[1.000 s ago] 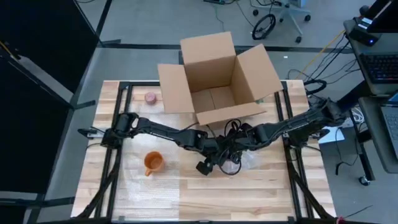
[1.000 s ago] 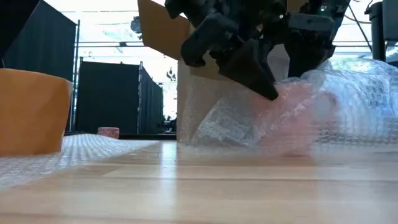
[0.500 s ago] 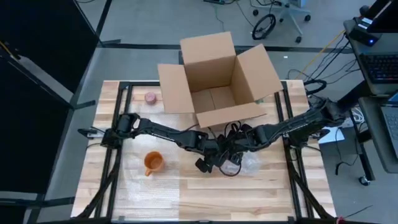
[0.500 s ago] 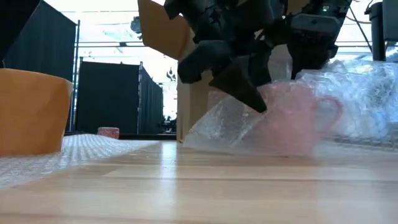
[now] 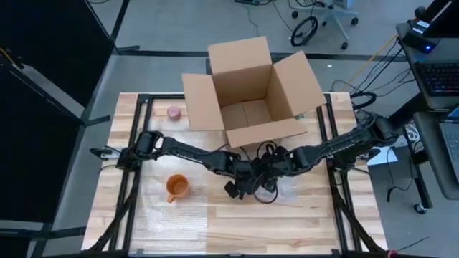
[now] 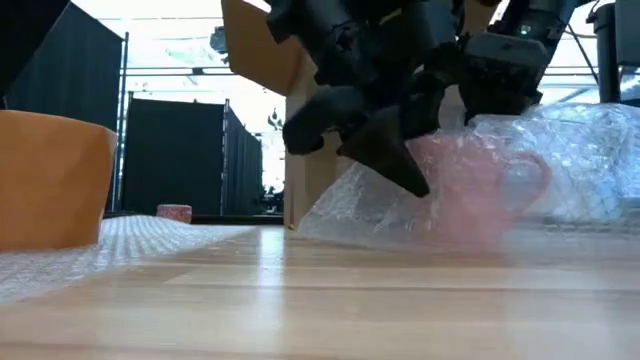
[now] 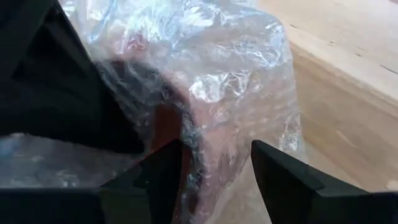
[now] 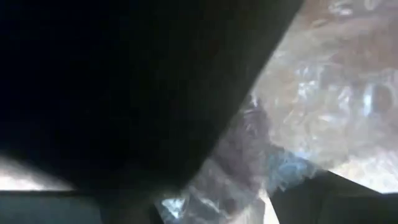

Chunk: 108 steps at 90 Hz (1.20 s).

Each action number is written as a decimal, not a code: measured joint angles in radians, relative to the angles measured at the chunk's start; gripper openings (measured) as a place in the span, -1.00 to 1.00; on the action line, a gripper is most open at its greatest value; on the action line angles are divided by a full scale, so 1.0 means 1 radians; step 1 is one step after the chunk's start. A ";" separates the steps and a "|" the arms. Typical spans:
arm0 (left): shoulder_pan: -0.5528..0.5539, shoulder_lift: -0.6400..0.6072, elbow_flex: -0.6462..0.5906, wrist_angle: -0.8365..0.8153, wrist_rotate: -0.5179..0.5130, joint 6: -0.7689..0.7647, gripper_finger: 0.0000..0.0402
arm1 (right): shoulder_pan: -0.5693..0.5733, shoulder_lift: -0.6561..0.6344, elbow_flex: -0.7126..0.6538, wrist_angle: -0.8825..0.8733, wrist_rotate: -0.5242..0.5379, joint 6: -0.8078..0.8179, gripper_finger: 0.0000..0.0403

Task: Wrap mug
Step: Wrap the pink cup with the bubble wrap

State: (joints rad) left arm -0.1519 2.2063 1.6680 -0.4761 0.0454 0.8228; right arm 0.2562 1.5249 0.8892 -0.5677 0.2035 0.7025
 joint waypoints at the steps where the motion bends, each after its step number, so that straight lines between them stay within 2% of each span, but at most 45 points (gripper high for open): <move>1: 0.000 0.002 0.000 0.000 0.003 0.000 -0.10 | 0.000 0.000 -0.004 0.007 0.000 0.000 -0.02; 22: 0.000 0.017 0.001 -0.005 0.005 0.000 -0.10 | -0.005 -0.005 -0.019 0.031 -0.010 -0.001 -0.02; 56: -0.001 0.019 0.011 -0.002 0.002 -0.002 -0.10 | -0.003 -0.087 0.121 -0.195 -0.050 -0.032 -0.02; 80: -0.001 0.019 0.011 -0.002 0.002 -0.005 -0.10 | -0.005 -0.119 0.208 -0.214 -0.035 -0.082 -0.02; 108: -0.001 0.023 0.033 -0.001 -0.013 -0.006 -0.10 | -0.005 -0.120 0.237 -0.243 -0.046 -0.109 -0.04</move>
State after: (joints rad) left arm -0.1530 2.2295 1.7009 -0.4775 0.0319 0.8169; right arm 0.2508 1.4048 1.1267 -0.8104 0.1574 0.5940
